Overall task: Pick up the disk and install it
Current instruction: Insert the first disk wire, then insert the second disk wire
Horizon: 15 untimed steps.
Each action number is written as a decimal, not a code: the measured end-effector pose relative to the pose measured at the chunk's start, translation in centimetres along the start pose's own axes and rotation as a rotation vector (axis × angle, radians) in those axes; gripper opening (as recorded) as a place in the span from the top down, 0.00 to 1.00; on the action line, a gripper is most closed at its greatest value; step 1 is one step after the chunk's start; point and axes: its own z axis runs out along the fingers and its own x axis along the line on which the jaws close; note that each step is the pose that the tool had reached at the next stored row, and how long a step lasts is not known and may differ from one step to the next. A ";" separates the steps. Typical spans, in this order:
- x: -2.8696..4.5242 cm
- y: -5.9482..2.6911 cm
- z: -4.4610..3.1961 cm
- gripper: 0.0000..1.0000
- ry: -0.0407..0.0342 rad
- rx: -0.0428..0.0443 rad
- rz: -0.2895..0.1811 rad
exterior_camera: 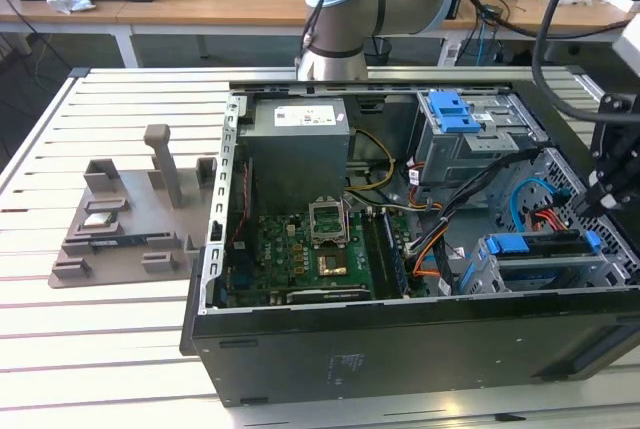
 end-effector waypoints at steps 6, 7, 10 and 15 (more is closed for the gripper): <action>-0.07 0.12 -1.01 0.89 -0.0008 0.0000 0.000; -0.07 0.12 -1.01 0.89 -0.0008 0.0000 0.000; -0.07 0.12 -1.01 0.89 -0.0010 -0.0001 0.000; -0.07 0.12 -1.01 0.89 -0.0011 -0.0001 0.000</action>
